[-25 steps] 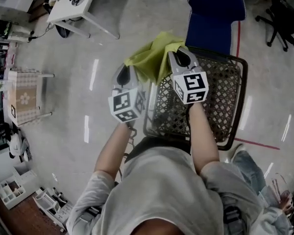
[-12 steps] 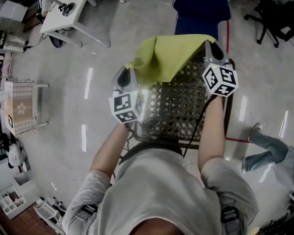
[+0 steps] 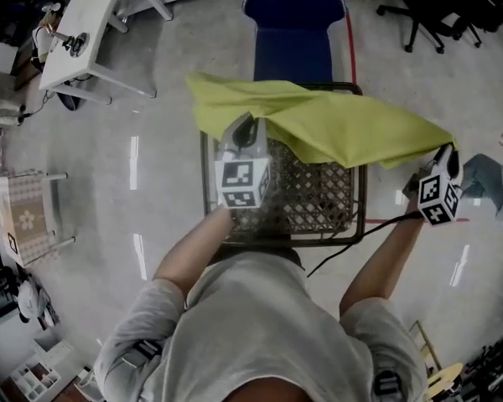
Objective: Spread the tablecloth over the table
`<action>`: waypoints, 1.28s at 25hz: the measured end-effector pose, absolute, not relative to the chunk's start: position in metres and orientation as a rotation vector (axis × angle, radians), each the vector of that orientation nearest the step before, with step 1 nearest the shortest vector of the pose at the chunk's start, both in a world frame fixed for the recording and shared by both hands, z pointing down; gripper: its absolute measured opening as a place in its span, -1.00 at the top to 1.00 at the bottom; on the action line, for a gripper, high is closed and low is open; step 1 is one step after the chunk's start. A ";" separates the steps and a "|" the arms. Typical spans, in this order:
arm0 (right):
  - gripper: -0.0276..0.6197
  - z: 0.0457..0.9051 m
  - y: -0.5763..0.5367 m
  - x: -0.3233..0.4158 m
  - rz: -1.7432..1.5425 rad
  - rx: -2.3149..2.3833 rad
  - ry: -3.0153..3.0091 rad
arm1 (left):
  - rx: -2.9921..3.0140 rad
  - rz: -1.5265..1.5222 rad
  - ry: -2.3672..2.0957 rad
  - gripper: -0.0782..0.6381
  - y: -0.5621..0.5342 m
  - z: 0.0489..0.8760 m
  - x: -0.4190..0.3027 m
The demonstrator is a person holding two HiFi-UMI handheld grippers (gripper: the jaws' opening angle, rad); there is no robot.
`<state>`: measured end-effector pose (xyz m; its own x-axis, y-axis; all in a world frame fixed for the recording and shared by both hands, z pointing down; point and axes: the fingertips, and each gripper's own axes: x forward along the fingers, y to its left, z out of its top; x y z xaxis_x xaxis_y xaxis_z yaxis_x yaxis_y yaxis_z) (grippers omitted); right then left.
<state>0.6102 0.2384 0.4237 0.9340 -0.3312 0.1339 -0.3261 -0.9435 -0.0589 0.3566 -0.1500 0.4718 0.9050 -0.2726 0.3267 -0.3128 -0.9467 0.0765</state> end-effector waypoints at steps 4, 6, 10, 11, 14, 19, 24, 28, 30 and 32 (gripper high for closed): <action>0.89 0.433 0.219 0.605 -0.232 -3.024 0.618 | 2.944 0.503 -0.470 0.71 -0.147 0.470 0.354; 0.89 0.436 0.194 0.604 -0.237 -2.978 0.710 | 2.936 0.508 -0.523 0.71 -0.154 0.466 0.347; 0.89 0.443 0.123 0.598 -0.252 -2.873 0.880 | 2.882 0.438 -0.755 0.71 -0.203 0.445 0.314; 0.89 0.443 0.098 0.594 -0.252 -2.835 0.933 | 2.860 0.406 -0.835 0.71 -0.219 0.436 0.299; 0.89 0.436 0.004 0.570 -0.250 -2.698 1.169 | 2.784 0.283 -1.092 0.71 -0.268 0.400 0.247; 0.89 0.398 -0.176 0.470 -0.236 -2.446 1.724 | 2.672 0.226 -1.452 0.71 -0.312 0.354 0.153; 0.89 0.386 -0.297 0.278 -0.204 -2.138 2.221 | 2.492 0.254 -1.686 0.71 -0.332 0.367 0.032; 0.89 0.386 -0.337 0.147 -0.213 -1.914 2.429 | 2.387 0.238 -1.808 0.71 -0.342 0.376 -0.059; 0.89 0.389 -0.349 0.089 -0.224 -1.781 2.536 | 2.308 0.212 -1.883 0.71 -0.340 0.381 -0.104; 0.89 0.393 -0.355 0.039 -0.241 -1.674 2.604 | 2.251 0.190 -1.936 0.71 -0.337 0.386 -0.143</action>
<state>0.0388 -0.3549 0.3926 -0.4185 -0.9067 0.0530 -0.9010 0.4071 -0.1499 -0.1434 -0.3373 0.3855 0.1507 -0.9674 0.2033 -0.9885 -0.1451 0.0425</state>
